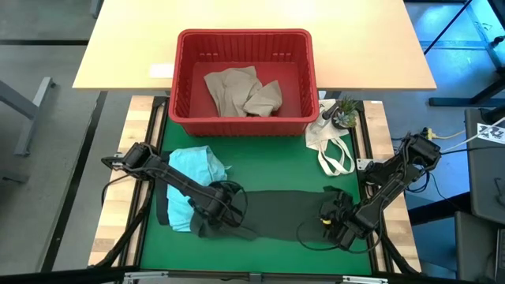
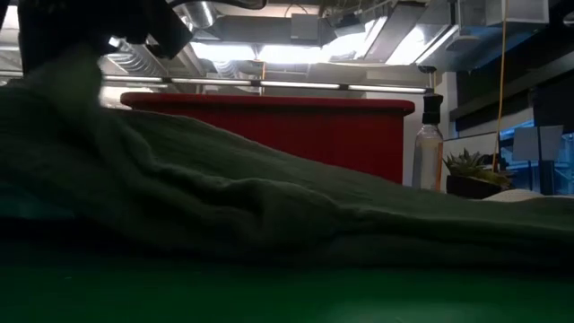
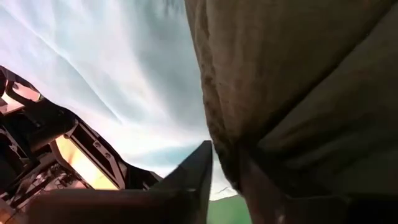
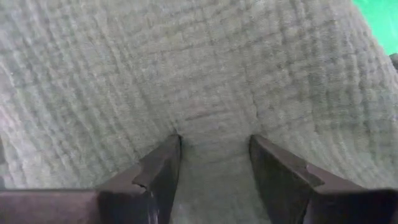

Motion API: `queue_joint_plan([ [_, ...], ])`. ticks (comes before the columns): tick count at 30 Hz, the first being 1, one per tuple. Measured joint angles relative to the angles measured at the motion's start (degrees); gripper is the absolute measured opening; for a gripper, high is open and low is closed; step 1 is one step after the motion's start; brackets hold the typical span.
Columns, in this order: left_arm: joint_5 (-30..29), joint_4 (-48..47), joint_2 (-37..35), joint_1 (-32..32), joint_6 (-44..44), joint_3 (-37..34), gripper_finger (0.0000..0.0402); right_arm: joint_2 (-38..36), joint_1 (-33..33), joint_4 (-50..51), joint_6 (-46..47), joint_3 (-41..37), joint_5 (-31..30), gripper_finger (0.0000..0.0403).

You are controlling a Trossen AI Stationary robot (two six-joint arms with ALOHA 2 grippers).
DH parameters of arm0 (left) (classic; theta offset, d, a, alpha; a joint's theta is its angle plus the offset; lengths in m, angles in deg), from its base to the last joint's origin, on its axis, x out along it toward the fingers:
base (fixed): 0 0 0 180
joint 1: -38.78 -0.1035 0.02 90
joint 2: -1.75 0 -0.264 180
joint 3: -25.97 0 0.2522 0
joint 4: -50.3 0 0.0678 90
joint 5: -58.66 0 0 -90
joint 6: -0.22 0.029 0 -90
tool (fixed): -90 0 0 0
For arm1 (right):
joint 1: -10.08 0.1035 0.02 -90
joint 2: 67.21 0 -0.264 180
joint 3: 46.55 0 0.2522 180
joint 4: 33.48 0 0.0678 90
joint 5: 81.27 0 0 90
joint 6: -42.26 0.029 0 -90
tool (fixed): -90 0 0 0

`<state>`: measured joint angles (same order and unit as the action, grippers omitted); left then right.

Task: Fold Laundry from Bin
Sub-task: Fold the green polo shirt from the red laundry bin

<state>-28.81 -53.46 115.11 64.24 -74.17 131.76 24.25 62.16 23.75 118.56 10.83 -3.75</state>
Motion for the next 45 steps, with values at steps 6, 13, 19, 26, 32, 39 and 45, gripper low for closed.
queue_joint_plan([
  [6,-0.6,-0.1,0.0,-1.0,0.35,1.25,0.012,0.02,0.04,-0.02,-0.02,-0.02,-0.41,0.0198],
  [13,-8.1,-0.03,0.0,-1.23,5.88,8.66,0.0124,0.04,0.04,-0.07,-0.04,-0.04,-0.56,0.0198],
  [19,-9.83,-0.04,0.0,-2.2,7.27,12.97,0.0118,0.07,0.09,-0.09,-0.07,-0.07,-1.02,0.0198],
  [26,-16.1,0.0,0.0,-4.61,7.47,14.14,0.0117,0.11,0.07,-0.11,-0.09,-0.11,-1.64,0.0198],
  [32,-16.8,-0.02,0.0,-8.93,7.52,14.14,0.0115,0.13,0.07,-0.15,-0.09,-0.11,-1.94,0.0198],
  [39,-14.21,1.24,-0.07,-11.46,7.54,13.17,0.0115,0.13,0.09,-0.17,-0.13,-0.13,-2.56,0.0198],
  [45,-12.64,5.64,-0.07,-12.7,7.55,9.51,0.0115,0.13,0.09,-0.22,-0.17,-0.13,-2.98,0.0198],
])
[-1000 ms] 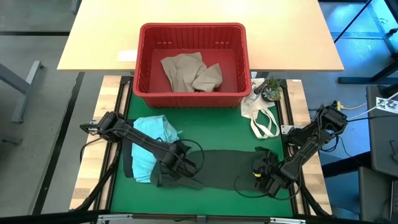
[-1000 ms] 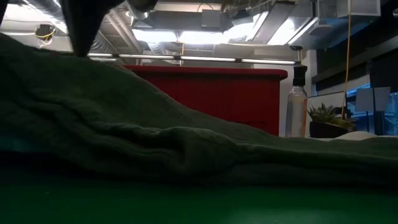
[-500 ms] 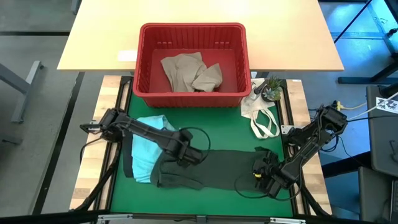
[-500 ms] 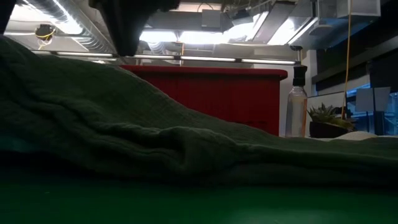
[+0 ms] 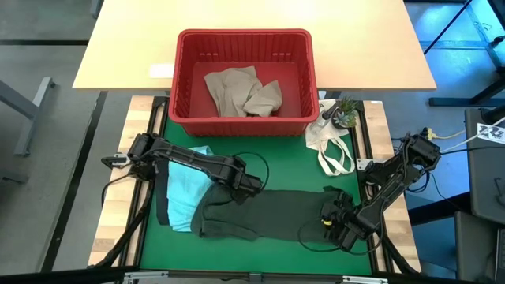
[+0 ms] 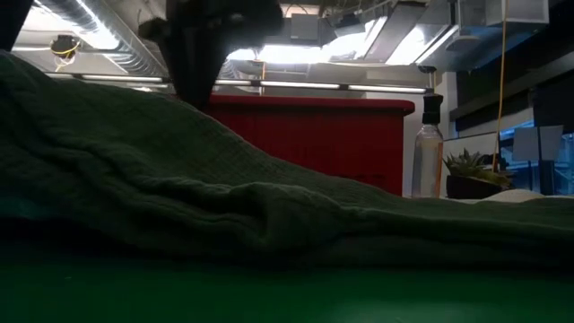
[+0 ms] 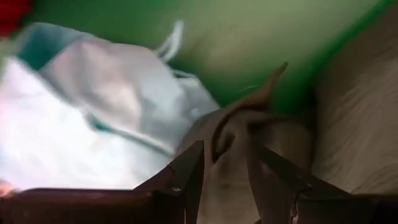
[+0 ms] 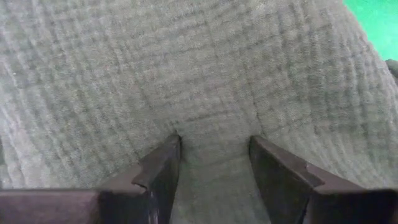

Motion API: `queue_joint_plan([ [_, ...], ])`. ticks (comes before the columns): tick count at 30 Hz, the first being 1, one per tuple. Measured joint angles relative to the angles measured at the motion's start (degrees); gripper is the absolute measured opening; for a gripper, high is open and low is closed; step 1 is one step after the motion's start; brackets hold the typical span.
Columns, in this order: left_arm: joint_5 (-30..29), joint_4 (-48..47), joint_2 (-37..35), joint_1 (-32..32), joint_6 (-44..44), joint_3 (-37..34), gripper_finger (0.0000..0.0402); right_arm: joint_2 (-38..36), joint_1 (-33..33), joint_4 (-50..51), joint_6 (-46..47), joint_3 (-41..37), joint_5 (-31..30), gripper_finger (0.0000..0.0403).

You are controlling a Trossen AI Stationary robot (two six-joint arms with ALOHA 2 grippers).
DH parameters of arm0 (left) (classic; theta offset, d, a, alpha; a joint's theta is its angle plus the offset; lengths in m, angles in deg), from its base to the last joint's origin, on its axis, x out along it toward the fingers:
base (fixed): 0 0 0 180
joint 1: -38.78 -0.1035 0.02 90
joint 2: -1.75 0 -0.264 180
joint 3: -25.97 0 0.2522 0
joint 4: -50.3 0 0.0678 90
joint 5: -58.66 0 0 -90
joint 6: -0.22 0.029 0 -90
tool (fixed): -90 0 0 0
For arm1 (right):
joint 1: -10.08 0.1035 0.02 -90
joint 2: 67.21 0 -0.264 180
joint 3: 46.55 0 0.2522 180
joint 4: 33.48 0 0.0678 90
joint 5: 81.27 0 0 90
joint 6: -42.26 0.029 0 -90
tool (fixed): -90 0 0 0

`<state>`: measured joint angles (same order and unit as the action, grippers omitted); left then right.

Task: Fold Laundry from Bin
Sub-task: Fold the green polo shirt from the red laundry bin

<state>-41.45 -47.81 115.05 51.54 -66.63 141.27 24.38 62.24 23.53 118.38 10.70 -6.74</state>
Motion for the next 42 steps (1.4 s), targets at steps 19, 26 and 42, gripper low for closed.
queue_joint_plan([
  [19,2.31,4.04,0.04,-0.74,2.91,-5.11,0.0038,0.0,0.0,-0.04,0.02,0.0,-0.22,0.0198],
  [26,-2.08,2.61,0.04,0.02,2.59,-4.89,0.0003,-0.02,0.0,-0.04,0.06,0.0,-0.32,0.0198],
  [42,-4.04,-5.66,-0.68,6.61,-9.31,-2.8,0.0001,-0.02,-0.02,-0.09,0.44,0.02,-0.35,0.0198],
])
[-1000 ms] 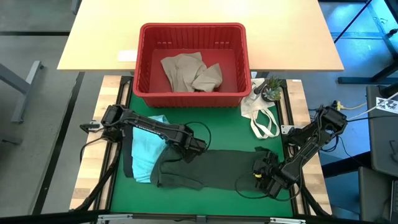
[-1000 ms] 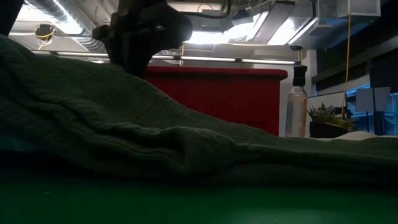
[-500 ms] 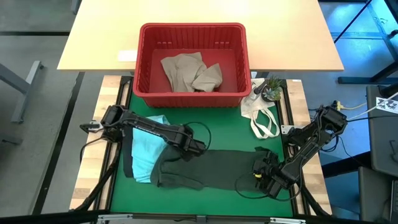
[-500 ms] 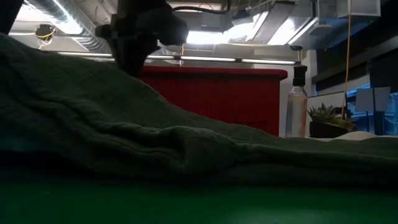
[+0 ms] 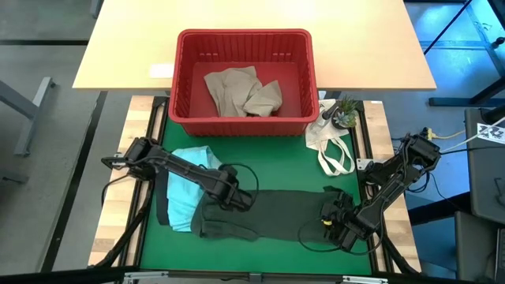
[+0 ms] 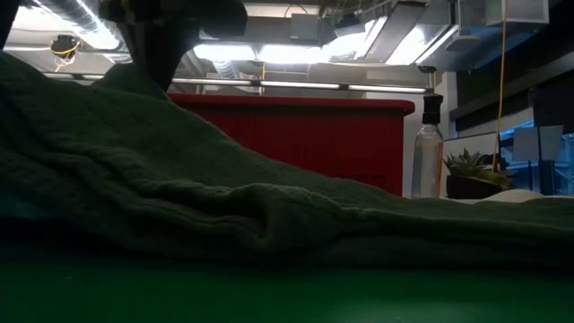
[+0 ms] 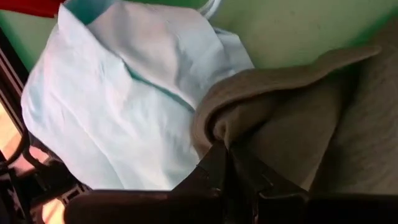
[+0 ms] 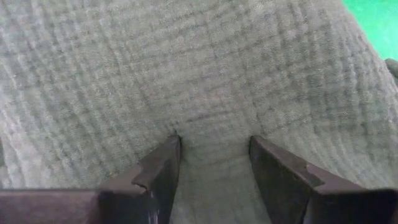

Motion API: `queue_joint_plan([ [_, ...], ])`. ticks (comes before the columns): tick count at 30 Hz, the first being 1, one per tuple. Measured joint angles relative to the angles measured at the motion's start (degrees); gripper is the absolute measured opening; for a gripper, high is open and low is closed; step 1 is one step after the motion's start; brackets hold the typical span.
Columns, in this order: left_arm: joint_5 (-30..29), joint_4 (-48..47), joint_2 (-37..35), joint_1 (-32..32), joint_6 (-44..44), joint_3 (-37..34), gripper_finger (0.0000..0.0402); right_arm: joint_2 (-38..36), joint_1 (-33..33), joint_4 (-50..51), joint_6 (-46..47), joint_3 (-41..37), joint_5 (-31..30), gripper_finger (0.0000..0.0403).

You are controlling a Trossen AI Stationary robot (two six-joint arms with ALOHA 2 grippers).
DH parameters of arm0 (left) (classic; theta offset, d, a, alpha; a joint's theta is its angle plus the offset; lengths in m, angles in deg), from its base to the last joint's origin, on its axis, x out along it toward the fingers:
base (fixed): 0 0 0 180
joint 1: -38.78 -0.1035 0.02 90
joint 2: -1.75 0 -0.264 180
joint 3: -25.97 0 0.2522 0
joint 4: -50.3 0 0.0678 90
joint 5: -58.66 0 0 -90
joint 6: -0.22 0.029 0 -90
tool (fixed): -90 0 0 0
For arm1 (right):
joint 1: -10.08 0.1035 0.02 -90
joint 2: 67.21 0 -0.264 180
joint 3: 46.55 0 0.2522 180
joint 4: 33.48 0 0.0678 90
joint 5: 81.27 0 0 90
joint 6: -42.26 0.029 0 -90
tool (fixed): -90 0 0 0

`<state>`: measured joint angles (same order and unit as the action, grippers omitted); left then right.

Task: Fold Laundry from Bin
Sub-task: Fold the green polo shirt from the red laundry bin

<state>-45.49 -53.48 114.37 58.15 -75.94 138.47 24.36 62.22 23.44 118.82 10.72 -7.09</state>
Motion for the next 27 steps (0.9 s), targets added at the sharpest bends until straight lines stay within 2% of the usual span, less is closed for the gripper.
queue_joint_plan([
  [8,1.4,0.17,-0.02,0.83,-0.67,0.77,0.0,-0.01,0.0,0.02,0.11,0.0,-0.02,0.0198],
  [12,-5.09,0.11,-0.19,0.88,-0.03,2.82,0.0,0.0,0.0,0.02,0.11,0.0,-0.01,0.0198],
  [16,-9.17,-0.03,-2.77,0.4,-0.17,3.82,0.0,0.0,-0.04,0.02,0.11,0.01,0.23,0.0198],
  [27,-7.8,-0.06,-8.44,0.14,0.19,3.82,0.0,-0.02,-0.04,0.11,0.11,0.02,0.33,0.0198],
])
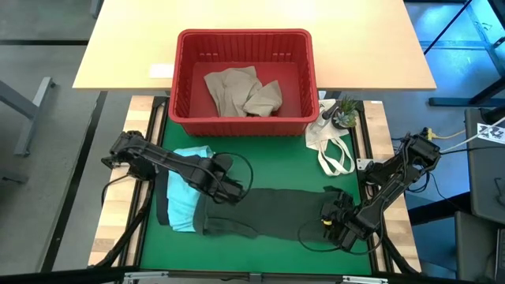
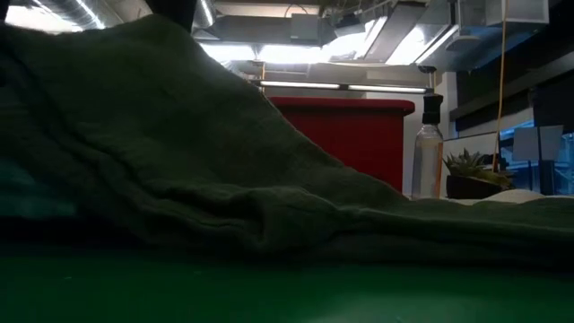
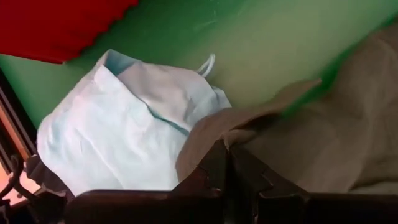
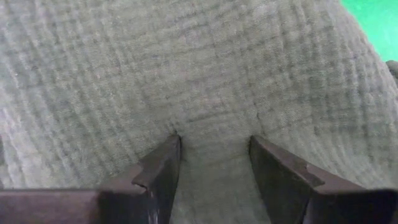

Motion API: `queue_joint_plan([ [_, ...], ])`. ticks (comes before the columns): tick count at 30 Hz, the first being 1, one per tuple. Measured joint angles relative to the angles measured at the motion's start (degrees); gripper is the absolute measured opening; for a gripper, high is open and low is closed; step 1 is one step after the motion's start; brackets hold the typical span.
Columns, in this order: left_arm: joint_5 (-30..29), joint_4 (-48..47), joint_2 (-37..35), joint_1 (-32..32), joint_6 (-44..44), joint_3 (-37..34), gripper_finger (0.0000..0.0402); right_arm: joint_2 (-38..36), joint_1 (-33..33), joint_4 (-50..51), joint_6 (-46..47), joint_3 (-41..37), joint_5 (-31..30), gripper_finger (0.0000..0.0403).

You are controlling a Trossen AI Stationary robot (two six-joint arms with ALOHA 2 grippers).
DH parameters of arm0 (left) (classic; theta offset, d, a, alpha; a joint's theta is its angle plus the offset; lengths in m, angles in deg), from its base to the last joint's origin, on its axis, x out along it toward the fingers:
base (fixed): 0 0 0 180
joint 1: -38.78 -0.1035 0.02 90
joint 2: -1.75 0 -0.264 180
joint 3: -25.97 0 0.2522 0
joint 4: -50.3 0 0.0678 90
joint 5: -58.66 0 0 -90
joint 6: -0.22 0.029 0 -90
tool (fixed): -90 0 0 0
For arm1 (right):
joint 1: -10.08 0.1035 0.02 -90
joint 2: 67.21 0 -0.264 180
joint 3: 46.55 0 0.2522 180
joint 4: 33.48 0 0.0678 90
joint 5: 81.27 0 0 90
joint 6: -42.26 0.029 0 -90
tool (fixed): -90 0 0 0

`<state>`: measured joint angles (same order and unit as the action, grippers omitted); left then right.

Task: Fold Laundry from Bin
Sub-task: Fold the green polo shirt from the red laundry bin

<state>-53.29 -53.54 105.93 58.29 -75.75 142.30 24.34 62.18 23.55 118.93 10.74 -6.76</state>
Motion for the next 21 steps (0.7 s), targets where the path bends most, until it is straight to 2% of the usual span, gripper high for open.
queue_joint_plan([
  [4,1.76,0.05,-0.21,0.87,0.6,0.0,0.0,0.0,0.0,0.04,0.0,0.0,0.02,0.0198],
  [9,6.72,0.06,-0.21,1.72,5.95,0.0,0.0,0.0,0.0,0.07,0.0,0.0,0.02,0.0198],
  [14,6.93,0.06,-0.21,1.65,6.78,-0.02,0.0001,0.0,0.0,0.07,0.0,0.0,0.04,0.0198],
  [21,6.59,0.06,-0.21,1.61,9.76,-0.02,0.0045,0.0,0.02,0.09,0.0,0.0,0.07,0.0198],
])
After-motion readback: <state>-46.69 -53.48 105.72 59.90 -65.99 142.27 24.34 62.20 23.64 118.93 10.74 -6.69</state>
